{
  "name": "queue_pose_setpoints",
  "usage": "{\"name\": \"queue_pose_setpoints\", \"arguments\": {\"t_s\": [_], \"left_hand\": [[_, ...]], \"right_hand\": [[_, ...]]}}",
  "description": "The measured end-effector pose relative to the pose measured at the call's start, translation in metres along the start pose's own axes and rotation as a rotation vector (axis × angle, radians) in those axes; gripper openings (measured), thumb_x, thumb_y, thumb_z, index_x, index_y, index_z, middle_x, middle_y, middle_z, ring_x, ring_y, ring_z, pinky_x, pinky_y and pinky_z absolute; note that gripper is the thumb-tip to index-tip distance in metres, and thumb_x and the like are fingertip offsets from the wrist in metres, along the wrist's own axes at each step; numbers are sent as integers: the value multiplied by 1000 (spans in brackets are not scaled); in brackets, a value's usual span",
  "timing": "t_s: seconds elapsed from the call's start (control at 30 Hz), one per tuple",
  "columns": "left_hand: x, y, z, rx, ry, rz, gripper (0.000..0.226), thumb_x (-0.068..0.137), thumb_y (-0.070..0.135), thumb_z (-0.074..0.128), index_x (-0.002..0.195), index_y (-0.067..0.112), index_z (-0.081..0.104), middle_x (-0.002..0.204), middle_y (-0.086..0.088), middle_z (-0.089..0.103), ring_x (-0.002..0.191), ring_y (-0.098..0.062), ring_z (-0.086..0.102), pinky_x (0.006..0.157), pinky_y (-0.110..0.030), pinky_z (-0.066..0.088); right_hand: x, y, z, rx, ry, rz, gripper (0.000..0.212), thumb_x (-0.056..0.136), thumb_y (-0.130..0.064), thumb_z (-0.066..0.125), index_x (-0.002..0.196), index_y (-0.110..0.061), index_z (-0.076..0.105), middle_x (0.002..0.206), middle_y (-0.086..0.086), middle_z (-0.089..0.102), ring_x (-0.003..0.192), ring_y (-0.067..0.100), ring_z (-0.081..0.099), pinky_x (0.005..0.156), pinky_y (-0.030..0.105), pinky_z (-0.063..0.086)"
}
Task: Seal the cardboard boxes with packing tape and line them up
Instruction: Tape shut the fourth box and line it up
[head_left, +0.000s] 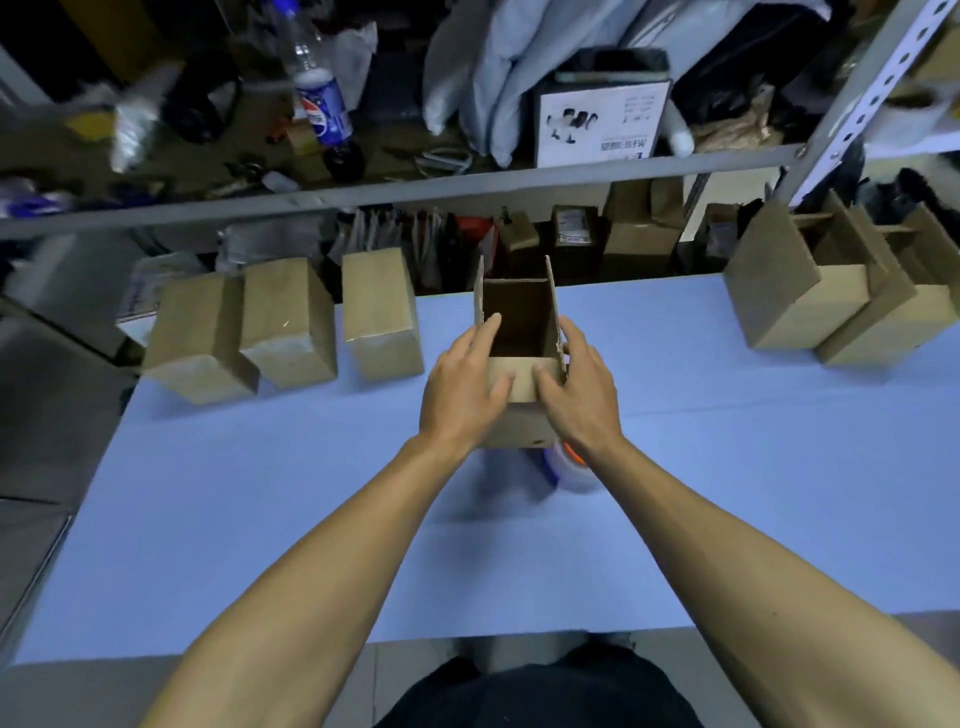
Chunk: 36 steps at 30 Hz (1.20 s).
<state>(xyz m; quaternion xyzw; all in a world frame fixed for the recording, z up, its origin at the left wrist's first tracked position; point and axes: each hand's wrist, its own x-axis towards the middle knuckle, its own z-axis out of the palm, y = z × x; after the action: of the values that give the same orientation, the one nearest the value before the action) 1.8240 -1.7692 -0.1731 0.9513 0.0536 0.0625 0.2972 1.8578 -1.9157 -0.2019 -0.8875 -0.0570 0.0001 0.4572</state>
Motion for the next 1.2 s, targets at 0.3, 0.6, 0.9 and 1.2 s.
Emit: {"name": "queue_pose_setpoints", "arguments": {"t_s": [0.3,0.6,0.9,1.2], "left_hand": [[-59,-76,-13,-34,-30,-89,68,91,15,62,153,18,34,153,-4,42,138,-23,41,110,-34,38],[-66,-80,5,176,-133,-139,75,93,15,60,156,23,21,156,-9,23,134,-32,40,100,-41,45],[-1,-57,-11,831,-517,1,122,76,30,78,156,12,-11,163,-18,-17,149,-36,-22,112,-71,3],[22,-56,-3,775,-751,-14,141,60,42,90,157,14,-7,162,-15,10,152,-32,-7,111,-73,-4]], "right_hand": [[-58,-20,66,35,-111,64,64,83,-5,53,142,-26,39,126,1,61,114,22,58,88,46,53],[-59,-2,67,-104,-218,27,74,76,-3,58,143,-25,38,122,5,58,111,24,57,91,48,50],[-40,12,56,-115,-320,-120,77,78,-8,61,148,-20,34,130,6,54,116,27,53,88,49,48],[-33,35,52,-178,-441,-157,77,90,-21,60,156,-20,22,147,3,43,132,21,38,102,26,26]]}}
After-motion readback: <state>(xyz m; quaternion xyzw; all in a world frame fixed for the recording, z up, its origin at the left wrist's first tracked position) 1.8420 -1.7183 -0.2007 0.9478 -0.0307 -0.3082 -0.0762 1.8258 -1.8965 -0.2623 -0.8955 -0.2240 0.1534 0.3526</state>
